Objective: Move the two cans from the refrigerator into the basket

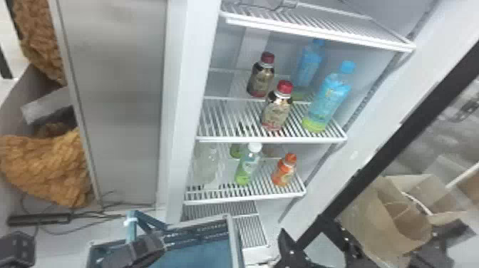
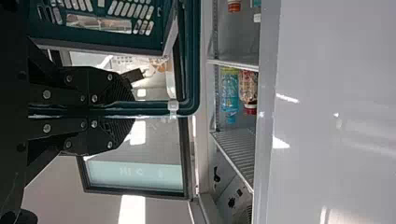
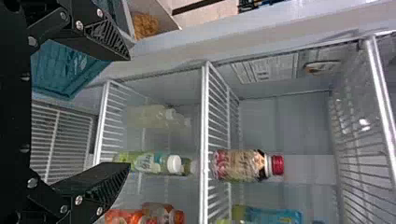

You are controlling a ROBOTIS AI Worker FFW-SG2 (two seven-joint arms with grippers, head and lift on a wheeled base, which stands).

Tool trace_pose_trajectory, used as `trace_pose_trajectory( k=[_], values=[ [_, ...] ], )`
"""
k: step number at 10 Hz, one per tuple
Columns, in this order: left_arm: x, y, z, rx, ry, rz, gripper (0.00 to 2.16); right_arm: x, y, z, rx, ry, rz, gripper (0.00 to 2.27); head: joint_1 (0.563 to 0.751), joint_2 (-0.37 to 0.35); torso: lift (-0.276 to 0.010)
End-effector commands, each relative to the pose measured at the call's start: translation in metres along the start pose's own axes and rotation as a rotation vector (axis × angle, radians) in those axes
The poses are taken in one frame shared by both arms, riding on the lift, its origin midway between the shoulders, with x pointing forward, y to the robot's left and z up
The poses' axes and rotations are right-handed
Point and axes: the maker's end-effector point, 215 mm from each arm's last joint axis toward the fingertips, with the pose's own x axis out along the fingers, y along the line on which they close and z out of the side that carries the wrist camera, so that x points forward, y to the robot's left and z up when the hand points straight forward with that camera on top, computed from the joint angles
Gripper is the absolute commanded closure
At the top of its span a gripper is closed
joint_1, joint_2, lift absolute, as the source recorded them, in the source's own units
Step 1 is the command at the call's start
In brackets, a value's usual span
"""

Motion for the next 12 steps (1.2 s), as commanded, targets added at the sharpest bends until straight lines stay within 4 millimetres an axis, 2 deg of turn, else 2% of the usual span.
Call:
trace_pose_trajectory(
  k=[1,4,7,8,12],
  values=[
    [0.000,0.000,0.000,-0.001,0.001,-0.001,1.19,-0.009,-0.013,-0.008,-0.008,-0.015,-0.029,0.26,0.695,-0.350,-0.031],
    [-0.001,0.001,-0.001,-0.003,0.000,0.000,1.19,-0.024,-0.010,-0.011,0.000,-0.029,-0.025,0.26,0.695,-0.350,-0.031],
    [-0.001,0.000,0.000,-0.002,-0.002,0.001,1.19,-0.035,0.003,0.003,-0.011,-0.036,-0.016,0.26,0.695,-0.350,-0.031],
    [-0.001,0.000,0.000,-0.002,-0.002,0.001,1.19,-0.039,0.003,-0.002,-0.011,-0.022,-0.019,0.26,0.695,-0.350,-0.031],
    [-0.001,0.000,0.001,0.001,-0.003,0.001,1.19,-0.034,-0.006,-0.004,-0.028,-0.065,-0.026,0.26,0.695,-0.350,-0.031]
  ],
)
